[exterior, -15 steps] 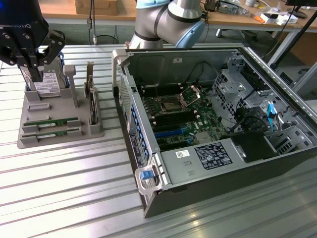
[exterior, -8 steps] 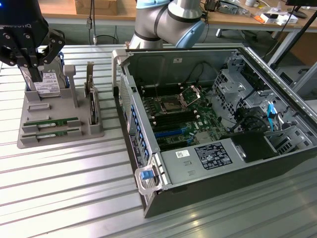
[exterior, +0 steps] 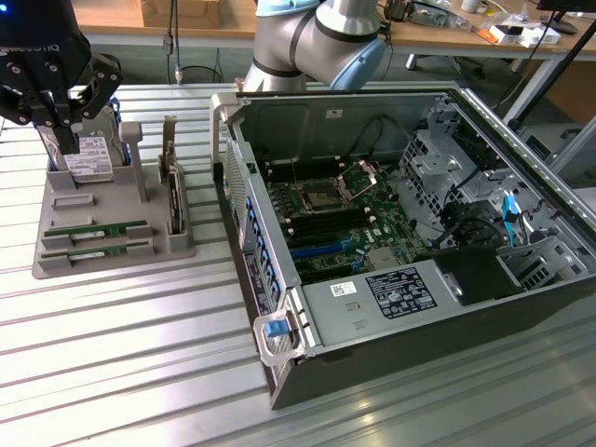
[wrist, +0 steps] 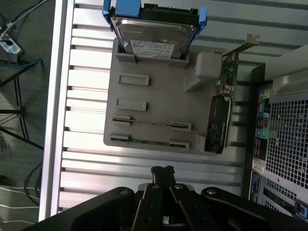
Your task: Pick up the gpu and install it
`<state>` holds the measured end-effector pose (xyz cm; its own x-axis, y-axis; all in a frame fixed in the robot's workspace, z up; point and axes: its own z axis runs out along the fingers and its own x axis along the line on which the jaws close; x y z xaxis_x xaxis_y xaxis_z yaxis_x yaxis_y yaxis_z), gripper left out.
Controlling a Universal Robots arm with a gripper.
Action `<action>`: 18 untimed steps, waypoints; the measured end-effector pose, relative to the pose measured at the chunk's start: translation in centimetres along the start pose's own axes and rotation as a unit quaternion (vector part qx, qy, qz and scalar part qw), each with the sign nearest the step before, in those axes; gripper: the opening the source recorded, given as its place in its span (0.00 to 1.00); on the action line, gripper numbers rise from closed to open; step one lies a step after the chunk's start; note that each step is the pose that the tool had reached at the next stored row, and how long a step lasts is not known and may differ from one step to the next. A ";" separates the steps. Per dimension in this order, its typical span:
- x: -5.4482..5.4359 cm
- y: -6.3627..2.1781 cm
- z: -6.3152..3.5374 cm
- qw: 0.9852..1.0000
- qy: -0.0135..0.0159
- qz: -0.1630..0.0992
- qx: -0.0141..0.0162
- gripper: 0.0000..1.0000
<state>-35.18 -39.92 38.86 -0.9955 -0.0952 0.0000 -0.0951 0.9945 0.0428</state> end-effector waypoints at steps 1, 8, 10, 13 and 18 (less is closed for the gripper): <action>0.0 0.00 0.00 1.000 0.000 -0.005 0.000 0.10; 0.0 0.00 0.00 1.000 0.001 -0.024 0.000 0.10; 0.0 0.00 0.00 0.999 0.001 -0.033 0.000 0.10; 0.0 0.00 0.00 0.999 0.002 -0.044 0.000 0.10; 0.0 0.00 0.00 0.998 0.003 -0.062 0.000 0.10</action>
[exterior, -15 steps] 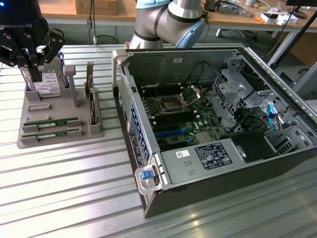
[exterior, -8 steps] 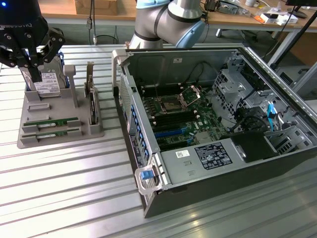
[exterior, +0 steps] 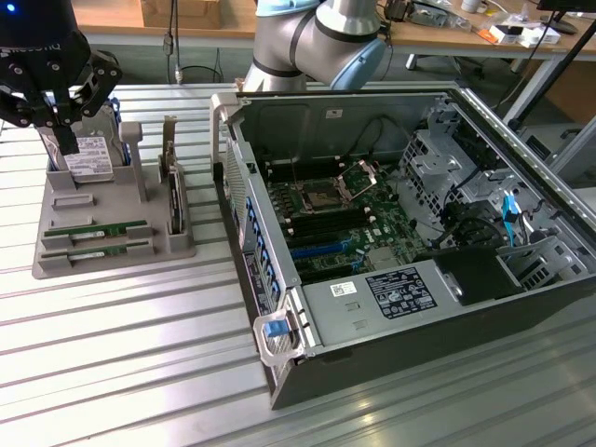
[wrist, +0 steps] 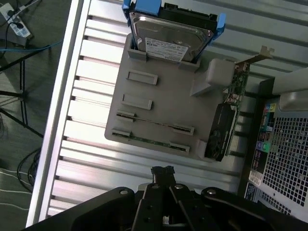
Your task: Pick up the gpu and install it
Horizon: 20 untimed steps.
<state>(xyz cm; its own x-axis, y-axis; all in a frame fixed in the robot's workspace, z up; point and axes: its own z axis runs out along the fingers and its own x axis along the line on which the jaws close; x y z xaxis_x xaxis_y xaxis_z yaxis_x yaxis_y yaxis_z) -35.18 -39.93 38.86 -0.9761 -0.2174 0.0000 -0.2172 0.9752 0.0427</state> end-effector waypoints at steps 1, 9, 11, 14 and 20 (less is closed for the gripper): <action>0.0 0.00 0.00 1.000 0.000 -0.003 0.000 0.10; 0.0 0.00 0.00 0.999 0.002 -0.038 0.000 0.10; 0.0 0.00 0.00 0.998 0.003 -0.059 0.000 0.10; 0.0 0.00 0.00 0.998 0.003 -0.069 0.000 0.10; 0.0 0.00 0.00 0.996 0.004 -0.089 0.000 0.10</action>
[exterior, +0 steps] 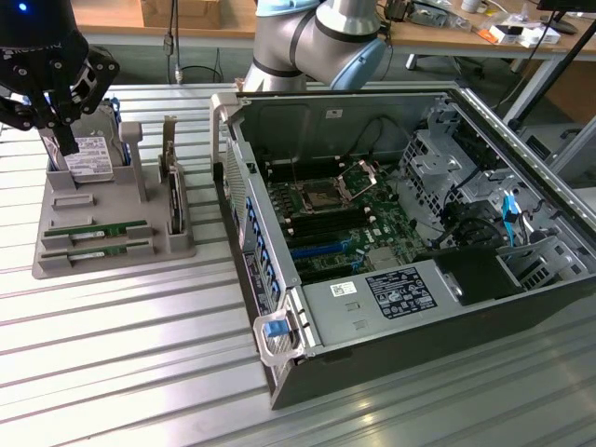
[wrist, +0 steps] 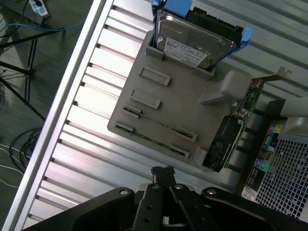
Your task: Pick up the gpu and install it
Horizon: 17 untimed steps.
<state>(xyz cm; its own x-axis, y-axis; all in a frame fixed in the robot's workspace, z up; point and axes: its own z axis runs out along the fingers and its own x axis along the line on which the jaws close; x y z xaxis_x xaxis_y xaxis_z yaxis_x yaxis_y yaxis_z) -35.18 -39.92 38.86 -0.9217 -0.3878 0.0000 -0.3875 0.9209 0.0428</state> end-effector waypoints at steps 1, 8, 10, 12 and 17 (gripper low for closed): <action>0.0 0.00 0.00 1.000 0.000 -0.006 0.000 0.10; 0.0 0.00 0.00 1.000 0.001 -0.027 0.000 0.10; 0.0 0.00 0.00 1.000 0.001 -0.031 0.000 0.10; 0.0 0.00 0.00 0.999 0.002 -0.035 0.000 0.10; 0.0 0.00 0.00 0.999 0.002 -0.050 0.000 0.10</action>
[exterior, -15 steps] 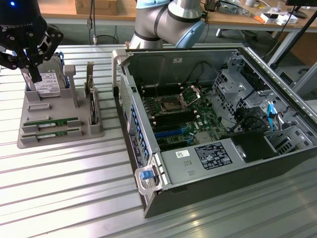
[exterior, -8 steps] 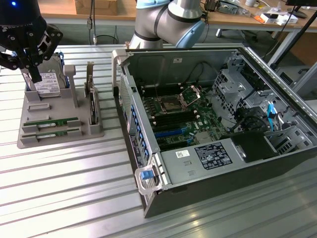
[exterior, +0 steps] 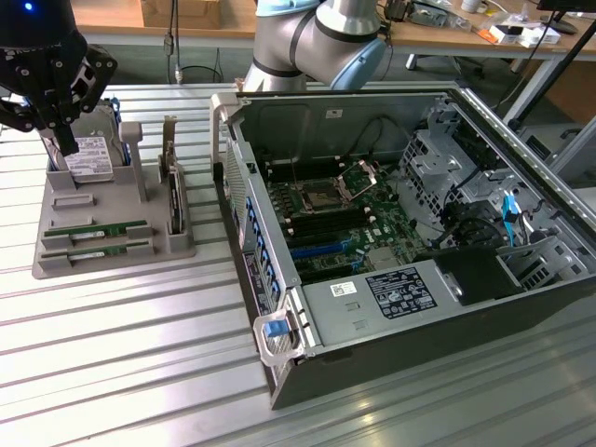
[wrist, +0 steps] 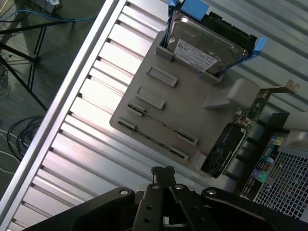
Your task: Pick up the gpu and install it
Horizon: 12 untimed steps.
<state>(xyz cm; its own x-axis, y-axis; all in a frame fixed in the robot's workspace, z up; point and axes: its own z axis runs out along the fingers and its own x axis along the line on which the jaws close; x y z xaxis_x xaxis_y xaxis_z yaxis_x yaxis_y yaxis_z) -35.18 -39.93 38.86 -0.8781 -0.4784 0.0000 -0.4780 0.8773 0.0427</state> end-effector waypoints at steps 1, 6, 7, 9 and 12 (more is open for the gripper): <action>0.0 0.00 0.00 1.000 0.000 -0.003 0.000 0.10; 0.0 0.00 0.00 1.000 0.001 -0.013 0.000 0.10; 0.0 0.00 0.00 1.000 0.001 -0.014 0.000 0.10; 0.0 0.00 0.00 1.000 0.001 -0.022 0.000 0.10; 0.0 0.00 0.00 1.000 0.001 -0.030 0.000 0.10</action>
<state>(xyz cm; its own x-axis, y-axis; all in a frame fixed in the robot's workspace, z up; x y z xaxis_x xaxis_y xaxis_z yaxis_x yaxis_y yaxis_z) -35.18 -39.92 38.86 -0.8478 -0.5303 0.0000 -0.5299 0.8470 0.0428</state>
